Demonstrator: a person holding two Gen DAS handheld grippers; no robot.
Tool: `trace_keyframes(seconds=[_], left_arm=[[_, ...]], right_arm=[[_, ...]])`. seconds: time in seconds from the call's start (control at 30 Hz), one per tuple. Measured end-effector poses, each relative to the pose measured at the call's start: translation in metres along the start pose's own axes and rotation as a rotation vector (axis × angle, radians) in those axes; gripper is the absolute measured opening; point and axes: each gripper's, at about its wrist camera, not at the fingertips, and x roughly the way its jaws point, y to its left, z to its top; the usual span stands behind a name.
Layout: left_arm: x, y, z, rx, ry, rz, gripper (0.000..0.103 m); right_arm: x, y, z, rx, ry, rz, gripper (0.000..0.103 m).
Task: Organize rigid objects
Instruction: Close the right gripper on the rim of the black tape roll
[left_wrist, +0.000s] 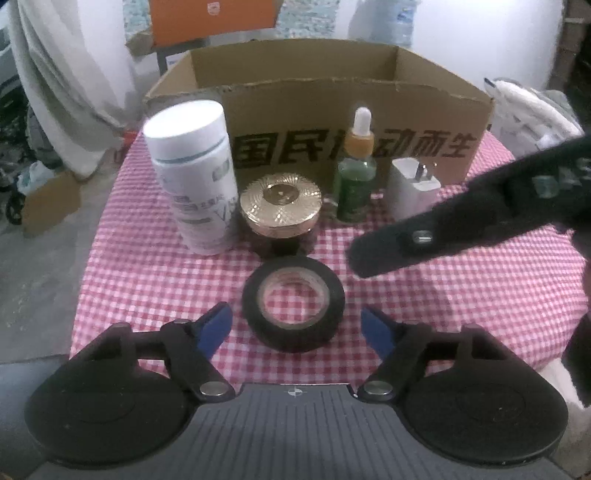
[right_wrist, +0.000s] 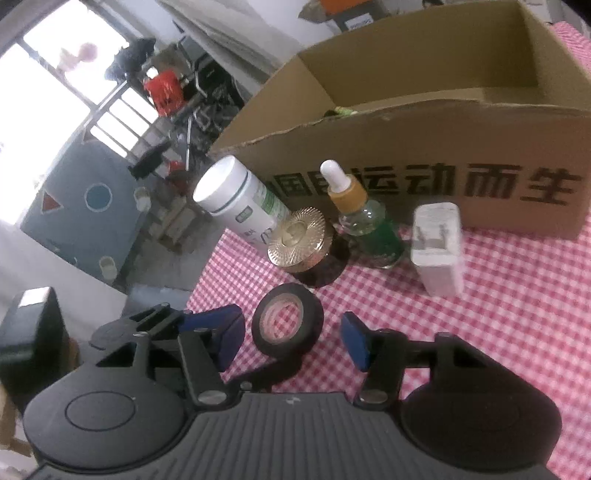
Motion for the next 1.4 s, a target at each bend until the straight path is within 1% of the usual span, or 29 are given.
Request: trace_keyframes(seconds=[0.07,0.13,0.17,0.23,0.27,0.43,0.5,0.67,0.77,0.87,1.13,1.33,1.4], left_arm=[[0.005,0.003,-0.002,-0.007,0.007,-0.004,0.075],[0.01,0.007,-0.004,-0.023,0.023,-0.021,0.073],[0.012,0.01,-0.005,-0.029,0.028,-0.026,0.073],[0.011,0.011,-0.006,-0.016,0.019,-0.029,0.073],[0.011,0.011,-0.006,-0.013,0.015,-0.032,0.073],[0.01,0.009,-0.007,0.001,0.004,-0.038,0.073],[0.009,0.006,-0.008,0.005,-0.002,-0.049,0.07],[0.008,0.0,-0.005,0.003,-0.006,-0.049,0.068],[0.007,-0.005,-0.004,-0.005,-0.002,-0.072,0.066],[0.007,-0.016,-0.002,0.008,0.003,-0.096,0.066],[0.012,-0.049,0.007,0.075,0.015,-0.221,0.066],[0.018,-0.069,0.005,0.168,0.023,-0.232,0.068],[0.019,-0.073,0.006,0.187,0.029,-0.225,0.071]], right_arm=[[0.009,-0.001,0.002,-0.012,0.014,-0.015,0.054],[0.016,0.0,0.005,-0.027,0.03,-0.031,0.047],[0.02,0.0,0.007,-0.031,0.041,-0.04,0.046],[0.025,0.0,0.008,-0.042,0.061,-0.05,0.04],[0.028,0.0,0.008,-0.047,0.069,-0.054,0.039],[0.035,0.004,0.008,-0.084,0.099,-0.073,0.028],[0.037,0.008,0.006,-0.113,0.101,-0.079,0.022],[0.032,0.013,0.002,-0.164,0.095,-0.097,0.022],[0.024,0.009,-0.001,-0.149,0.089,-0.098,0.022],[0.012,0.001,-0.008,-0.136,0.076,-0.109,0.022],[-0.033,-0.032,-0.033,-0.043,0.012,-0.148,0.022],[-0.051,-0.045,-0.047,0.009,-0.031,-0.156,0.021],[-0.052,-0.049,-0.049,0.021,-0.038,-0.149,0.021]])
